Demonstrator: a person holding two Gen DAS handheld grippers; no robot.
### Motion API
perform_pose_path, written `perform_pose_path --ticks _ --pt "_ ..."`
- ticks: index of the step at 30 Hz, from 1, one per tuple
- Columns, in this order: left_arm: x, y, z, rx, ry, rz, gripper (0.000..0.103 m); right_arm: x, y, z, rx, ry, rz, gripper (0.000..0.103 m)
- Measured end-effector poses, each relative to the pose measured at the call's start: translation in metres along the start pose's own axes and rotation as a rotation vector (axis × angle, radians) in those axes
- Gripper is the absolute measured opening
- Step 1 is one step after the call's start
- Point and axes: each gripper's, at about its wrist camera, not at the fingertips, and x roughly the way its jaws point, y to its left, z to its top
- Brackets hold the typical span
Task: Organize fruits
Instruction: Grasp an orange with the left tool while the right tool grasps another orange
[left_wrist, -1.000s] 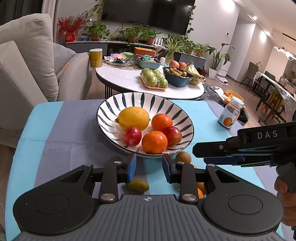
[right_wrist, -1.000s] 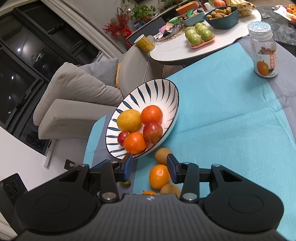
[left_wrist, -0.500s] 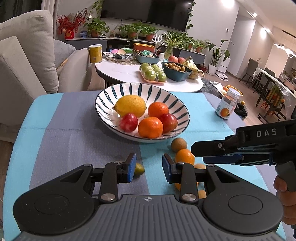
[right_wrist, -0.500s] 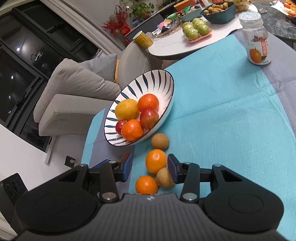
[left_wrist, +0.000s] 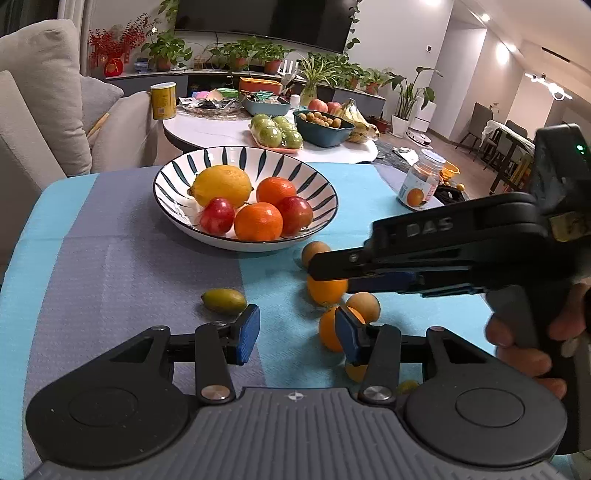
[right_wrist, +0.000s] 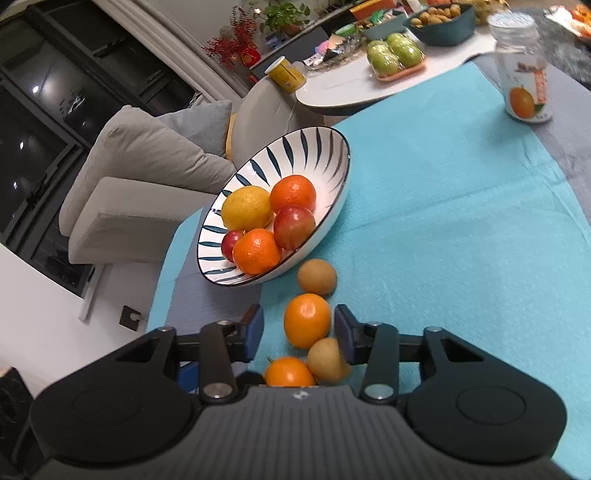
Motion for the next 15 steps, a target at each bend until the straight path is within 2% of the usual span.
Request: perform_pose_path --ticks 1,2,15 --pt "0.000 -0.001 0.000 0.004 0.002 -0.003 0.043 0.001 0.001 0.000 -0.006 -0.001 -0.001 0.036" --pt "0.000 -0.002 0.000 0.009 0.004 -0.010 0.043 0.003 0.001 -0.001 -0.012 0.002 0.004 0.035" --pt "0.012 -0.024 -0.002 0.053 0.040 -0.099 0.046 -0.009 -0.006 0.000 0.011 -0.025 0.011 0.035"
